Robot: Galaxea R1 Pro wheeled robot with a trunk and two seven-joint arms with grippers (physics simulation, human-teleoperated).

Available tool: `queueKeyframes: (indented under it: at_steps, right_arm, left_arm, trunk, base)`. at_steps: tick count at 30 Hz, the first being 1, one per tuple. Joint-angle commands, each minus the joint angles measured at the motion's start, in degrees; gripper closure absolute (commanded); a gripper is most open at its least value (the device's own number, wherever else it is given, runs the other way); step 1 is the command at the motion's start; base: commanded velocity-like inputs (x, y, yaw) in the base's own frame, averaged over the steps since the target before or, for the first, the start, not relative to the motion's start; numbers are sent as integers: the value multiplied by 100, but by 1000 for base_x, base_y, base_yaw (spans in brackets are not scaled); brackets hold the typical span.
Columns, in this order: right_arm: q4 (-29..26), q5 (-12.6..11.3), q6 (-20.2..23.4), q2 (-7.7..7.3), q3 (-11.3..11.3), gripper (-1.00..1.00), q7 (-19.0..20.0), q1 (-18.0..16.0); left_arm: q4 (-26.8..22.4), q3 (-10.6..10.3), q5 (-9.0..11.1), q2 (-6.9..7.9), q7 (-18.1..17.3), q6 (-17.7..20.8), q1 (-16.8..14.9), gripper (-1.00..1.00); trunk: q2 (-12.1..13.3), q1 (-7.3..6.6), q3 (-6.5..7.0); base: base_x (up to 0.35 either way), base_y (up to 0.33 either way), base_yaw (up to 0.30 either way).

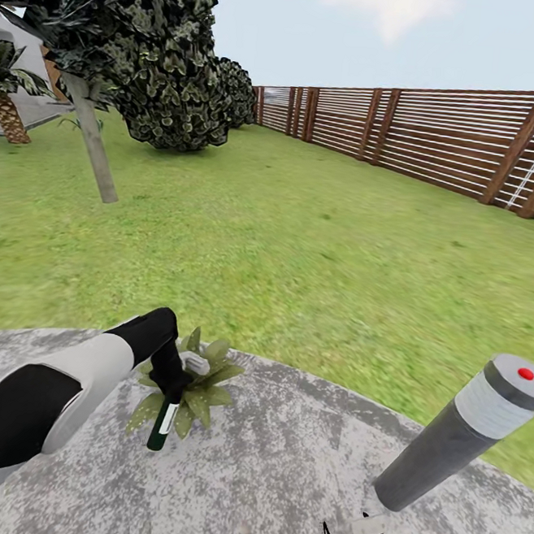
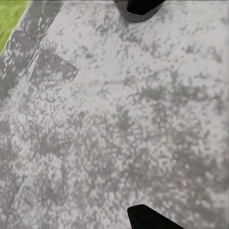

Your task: Pick up the pesticide atomizer in the garden and spray insectifuge to fully cover both potted plants in the garden.

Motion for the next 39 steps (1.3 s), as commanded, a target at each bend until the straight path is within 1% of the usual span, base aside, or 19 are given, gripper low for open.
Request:
queueKeyframes:
  at_steps: [1,5,8,12,16,19,24,30,35,39]
  right_arm:
    - [7,59,-17,0,-34,-100,-21,-4]
    - [7,59,-17,0,-34,-100,-21,-4]
    - [7,60,-17,0,-34,-100,-21,-4]
    - [7,59,-17,0,-34,-100,-21,-4]
    - [7,59,-17,0,-34,-100,-21,-4]
    - [7,58,-17,0,-34,-100,-21,-4]
    - [7,59,-17,0,-34,-100,-21,-4]
    - [7,59,-17,0,-34,-100,-21,-4]
    - [7,61,-17,0,-34,-100,-21,-4]
    - [7,64,-17,8,-34,-100,-21,-4]
  left_arm:
    - [-7,15,-59,-1,-52,38,-2,100]
    - [35,12,-54,4,-51,35,12,100]
    - [19,6,-63,3,-45,34,94,100]
    - [15,5,-62,3,-44,34,118,100]
    - [13,-16,-66,15,-44,34,225,100]
    - [24,-20,-68,31,-44,34,248,100]
    - [7,-21,-152,30,-44,39,252,100]
    - [-5,-16,-179,20,-44,35,252,100]
    - [-7,-21,-182,65,-44,34,252,100]
    - [-7,-9,-182,95,-44,34,252,100]
  trunk:
    - [-2,-1,-5]
    - [-2,-1,-5]
    - [-2,-1,-5]
    - [-2,-1,-13]
    - [-2,-1,-24]
    - [-2,-1,-27]
    - [-2,-1,-27]
    - [-2,-1,-27]
    - [-2,-1,-27]
    - [-2,-1,-27]
  base:
    - [0,-258,-1]
    - [0,-111,0]
    - [0,-12,-8]
    - [0,-2,-186]
    - [0,0,-252]
    - [0,0,-71]
    - [-34,0,-9]
    - [-273,0,0]
    - [-66,0,12]
    - [-4,0,210]
